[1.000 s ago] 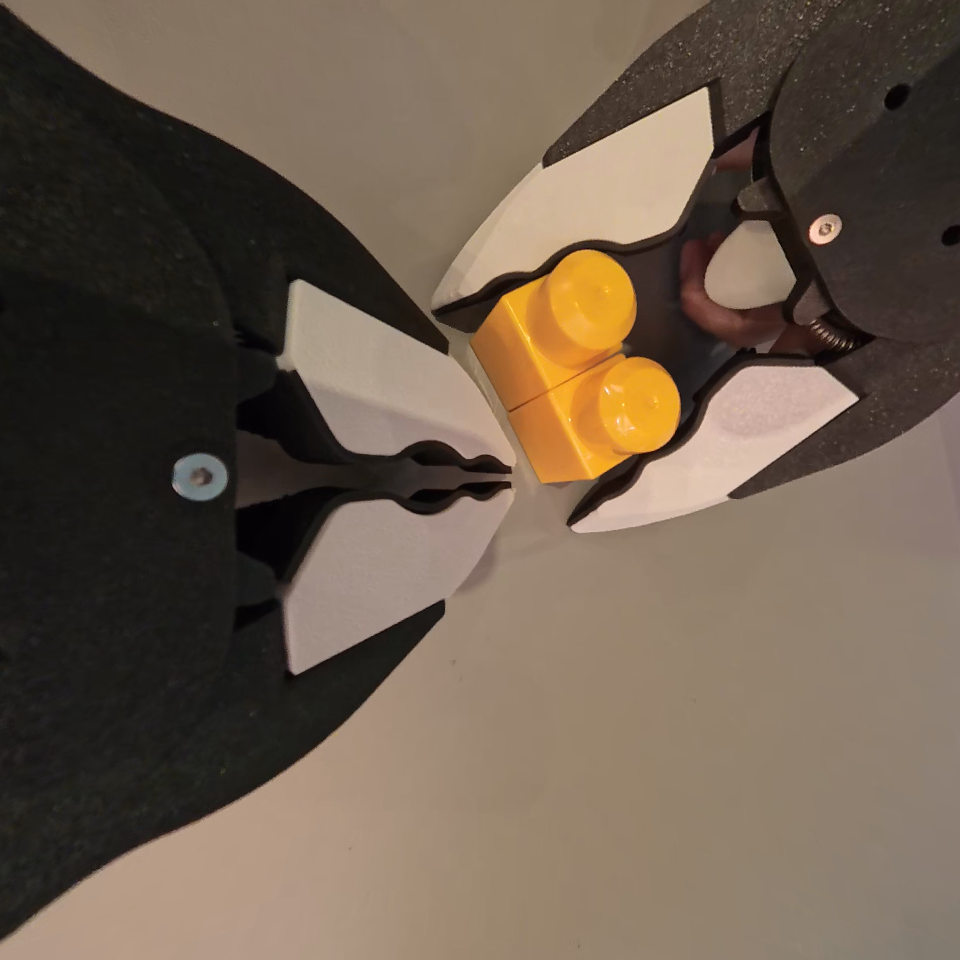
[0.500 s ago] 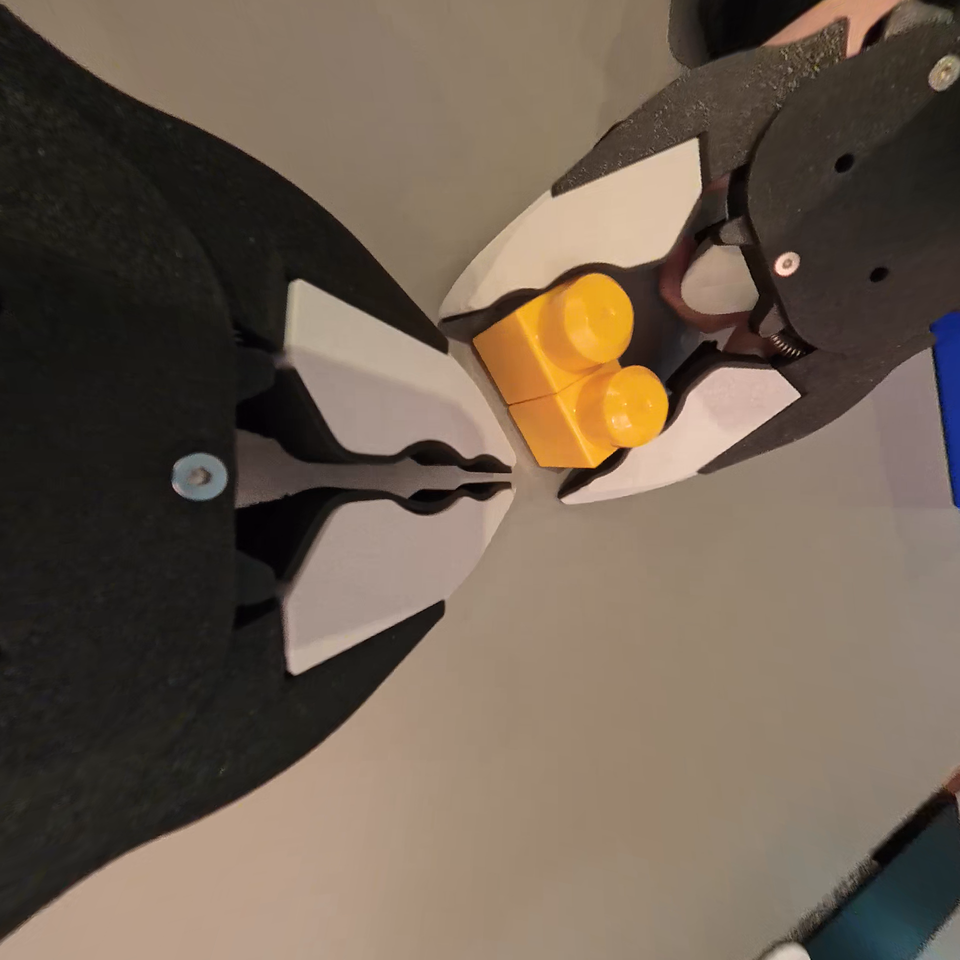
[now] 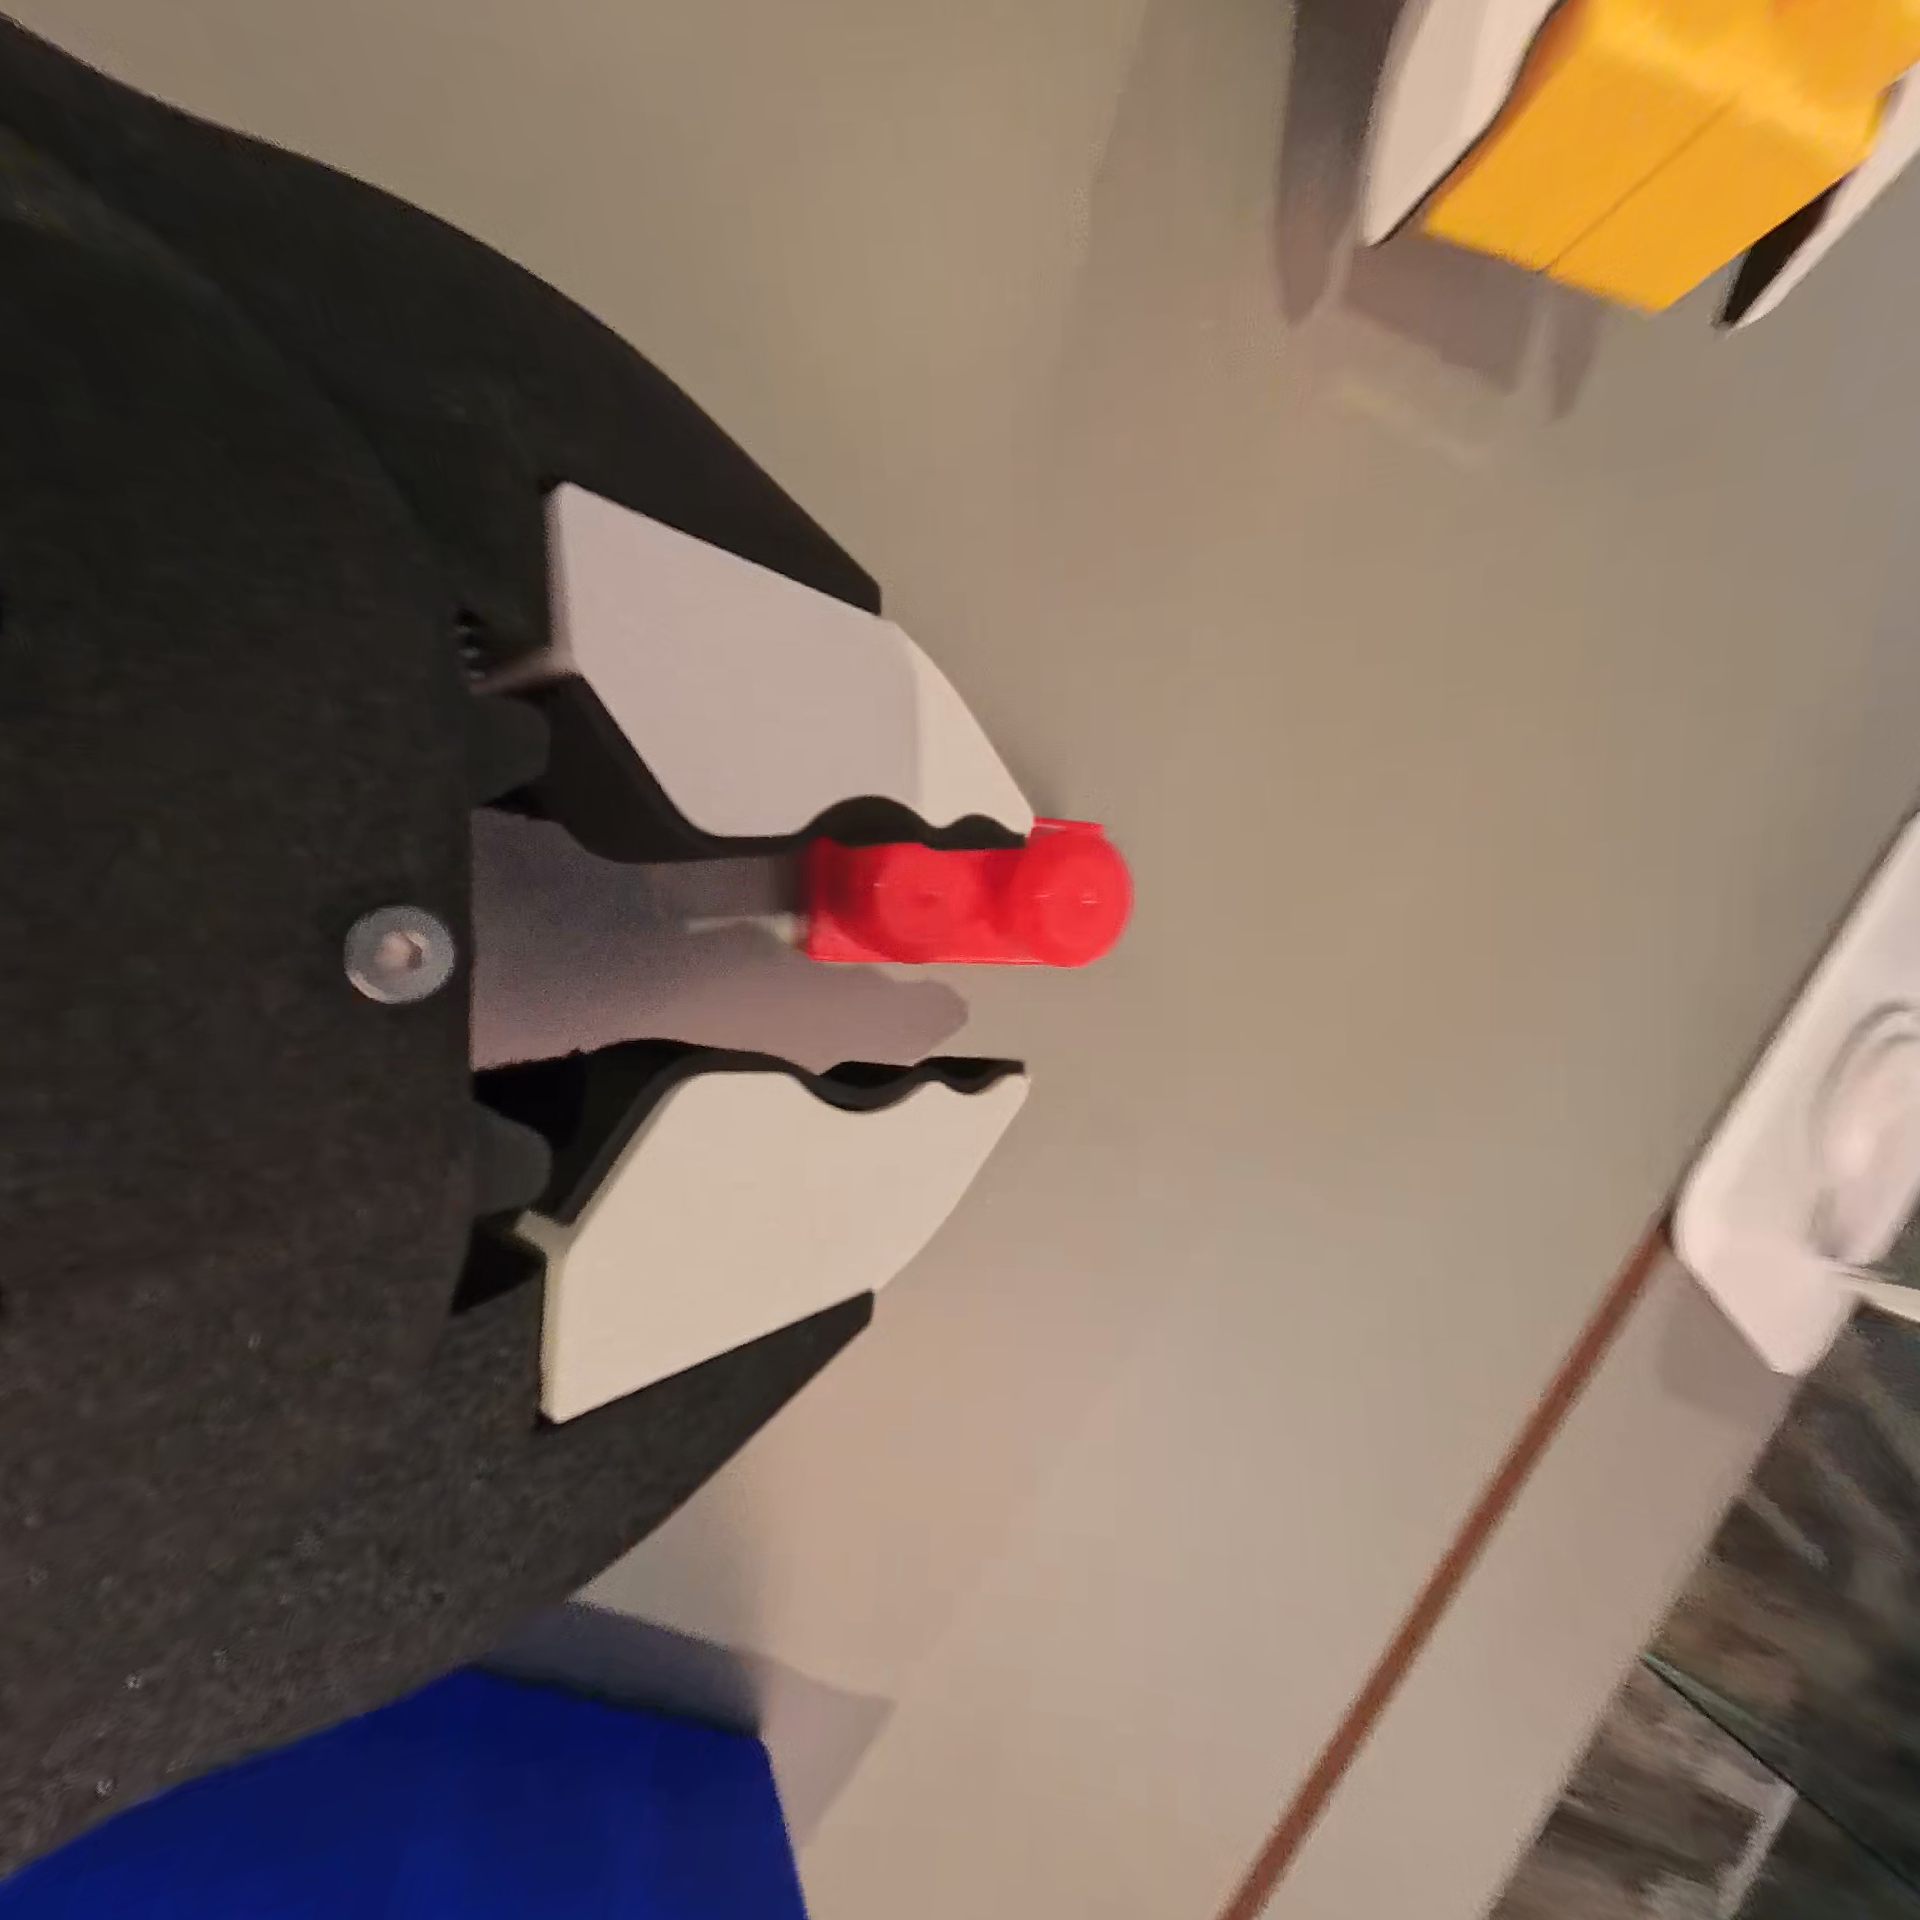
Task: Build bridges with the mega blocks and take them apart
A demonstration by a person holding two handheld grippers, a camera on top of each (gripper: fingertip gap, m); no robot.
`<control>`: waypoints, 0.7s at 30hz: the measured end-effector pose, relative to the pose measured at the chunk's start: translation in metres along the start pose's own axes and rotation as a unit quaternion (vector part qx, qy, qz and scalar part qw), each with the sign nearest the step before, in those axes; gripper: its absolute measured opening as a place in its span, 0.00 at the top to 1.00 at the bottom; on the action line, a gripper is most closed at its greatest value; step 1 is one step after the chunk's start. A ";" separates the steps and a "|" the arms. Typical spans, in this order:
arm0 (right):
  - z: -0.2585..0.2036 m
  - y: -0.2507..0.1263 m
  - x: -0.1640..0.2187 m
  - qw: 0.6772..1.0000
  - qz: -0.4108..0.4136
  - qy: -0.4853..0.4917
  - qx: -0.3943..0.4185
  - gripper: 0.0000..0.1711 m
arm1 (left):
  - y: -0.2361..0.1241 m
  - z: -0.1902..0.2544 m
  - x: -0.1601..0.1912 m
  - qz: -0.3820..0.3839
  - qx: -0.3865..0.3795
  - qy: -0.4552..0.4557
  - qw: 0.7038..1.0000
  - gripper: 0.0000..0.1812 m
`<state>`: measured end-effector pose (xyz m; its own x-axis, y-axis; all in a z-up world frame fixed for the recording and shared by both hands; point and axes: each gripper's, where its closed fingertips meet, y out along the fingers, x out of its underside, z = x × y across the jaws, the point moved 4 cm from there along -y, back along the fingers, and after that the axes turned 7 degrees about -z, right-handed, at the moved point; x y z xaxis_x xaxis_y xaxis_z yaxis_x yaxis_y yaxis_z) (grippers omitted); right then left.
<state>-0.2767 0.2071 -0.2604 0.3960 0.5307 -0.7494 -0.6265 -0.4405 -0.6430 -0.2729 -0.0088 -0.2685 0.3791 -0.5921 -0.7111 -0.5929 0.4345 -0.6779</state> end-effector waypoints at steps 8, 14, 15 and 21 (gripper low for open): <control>-0.012 0.008 0.018 0.998 -0.024 0.048 -0.038 0.78 | -0.007 -0.005 0.011 0.014 0.006 -0.033 0.999 0.51; -0.026 0.004 -0.001 0.998 0.016 0.037 -0.044 0.82 | -0.017 -0.010 0.010 0.031 -0.011 -0.030 0.999 0.51; -0.034 -0.002 -0.017 0.996 0.049 0.049 -0.054 0.82 | -0.019 -0.012 0.008 0.037 -0.012 -0.033 0.999 0.51; -0.122 -0.012 -0.119 0.975 0.161 0.067 -0.139 0.82 | -0.018 -0.013 0.012 0.031 -0.017 -0.036 0.999 0.51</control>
<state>-0.2345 0.0609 -0.1828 0.3048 0.2422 -0.9211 -0.5333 -0.7579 -0.3757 -0.2666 -0.0331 -0.2625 0.3899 -0.5144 -0.7638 -0.6407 0.4443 -0.6262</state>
